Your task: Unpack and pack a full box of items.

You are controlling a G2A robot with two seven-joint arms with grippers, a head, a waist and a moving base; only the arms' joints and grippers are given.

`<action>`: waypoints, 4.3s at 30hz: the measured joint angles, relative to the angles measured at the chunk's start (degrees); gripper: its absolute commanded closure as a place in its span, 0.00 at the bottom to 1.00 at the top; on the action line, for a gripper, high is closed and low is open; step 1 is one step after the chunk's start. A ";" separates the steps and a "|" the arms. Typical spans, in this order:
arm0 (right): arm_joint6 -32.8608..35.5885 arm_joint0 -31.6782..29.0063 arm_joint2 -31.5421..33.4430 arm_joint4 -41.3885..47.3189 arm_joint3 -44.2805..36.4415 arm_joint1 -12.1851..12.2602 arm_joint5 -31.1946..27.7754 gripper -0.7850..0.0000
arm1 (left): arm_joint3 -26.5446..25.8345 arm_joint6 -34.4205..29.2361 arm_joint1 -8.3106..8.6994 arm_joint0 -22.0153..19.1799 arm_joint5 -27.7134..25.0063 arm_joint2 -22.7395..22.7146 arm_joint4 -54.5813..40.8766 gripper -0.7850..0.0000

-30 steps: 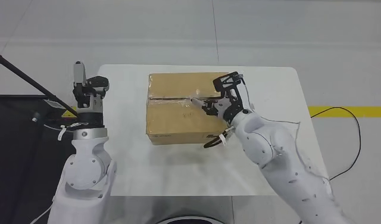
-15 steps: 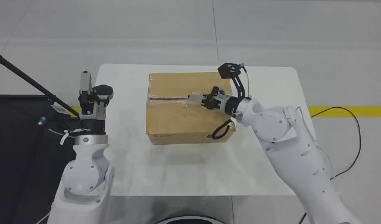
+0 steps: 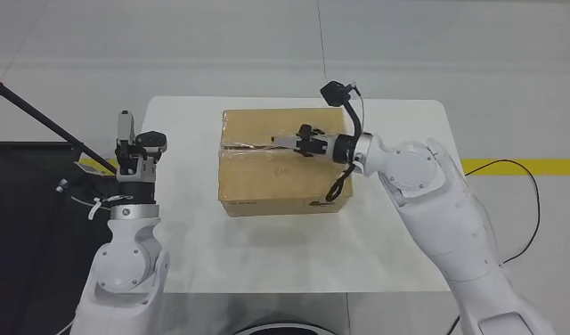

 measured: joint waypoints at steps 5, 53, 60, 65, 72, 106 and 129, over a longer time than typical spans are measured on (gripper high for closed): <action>-1.45 1.63 -1.84 0.04 0.05 -0.65 -0.29 0.00 | -0.19 -0.34 -0.09 0.88 -0.41 -0.53 -0.93 0.00; 0.77 -4.17 -9.11 -55.98 -20.50 0.61 24.69 0.00 | 1.72 -4.76 -0.51 0.93 -0.55 -1.26 -1.76 0.00; 6.97 -2.27 -13.96 -66.59 -21.74 -0.89 28.06 0.00 | 2.29 -5.43 -0.53 1.03 -1.06 -2.03 -2.69 0.00; 8.18 -2.85 -14.89 -70.64 -23.60 -1.64 28.99 0.00 | 2.64 -6.00 -0.52 0.88 -1.08 -2.54 -3.21 0.00; 11.67 -4.38 -16.37 -77.57 -25.17 -2.65 28.78 0.00 | 3.09 -6.90 -0.53 0.43 -1.11 -2.61 -3.83 0.00; 24.02 -11.07 -13.81 -102.30 -23.87 -9.21 31.44 0.00 | 5.28 -10.05 -0.45 -1.97 -0.55 -2.82 -4.85 0.00; 23.97 -11.38 -13.69 -102.98 -20.52 -13.97 23.12 0.18 | 3.00 -23.33 0.40 -2.12 1.97 -1.73 -6.97 0.00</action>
